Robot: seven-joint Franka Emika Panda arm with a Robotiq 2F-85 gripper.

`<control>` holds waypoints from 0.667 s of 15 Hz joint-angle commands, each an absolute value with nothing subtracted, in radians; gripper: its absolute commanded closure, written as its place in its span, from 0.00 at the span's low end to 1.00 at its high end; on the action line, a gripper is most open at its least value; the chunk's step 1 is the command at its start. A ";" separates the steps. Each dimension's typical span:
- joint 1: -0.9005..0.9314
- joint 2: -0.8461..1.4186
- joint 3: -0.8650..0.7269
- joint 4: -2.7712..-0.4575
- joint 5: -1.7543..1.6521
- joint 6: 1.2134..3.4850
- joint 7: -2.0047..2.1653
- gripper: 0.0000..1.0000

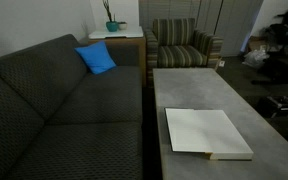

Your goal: Close the book

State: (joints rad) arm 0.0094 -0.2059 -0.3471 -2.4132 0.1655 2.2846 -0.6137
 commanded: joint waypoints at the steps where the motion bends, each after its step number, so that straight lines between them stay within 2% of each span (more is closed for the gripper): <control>1: -0.032 -0.204 -0.306 -2.412 0.176 2.281 -0.620 0.00; 10: -0.034 -0.204 -0.290 -2.409 0.200 2.261 -0.627 0.00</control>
State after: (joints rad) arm 0.0018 -0.2058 -0.3258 -2.4108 0.1912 2.2651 -0.6215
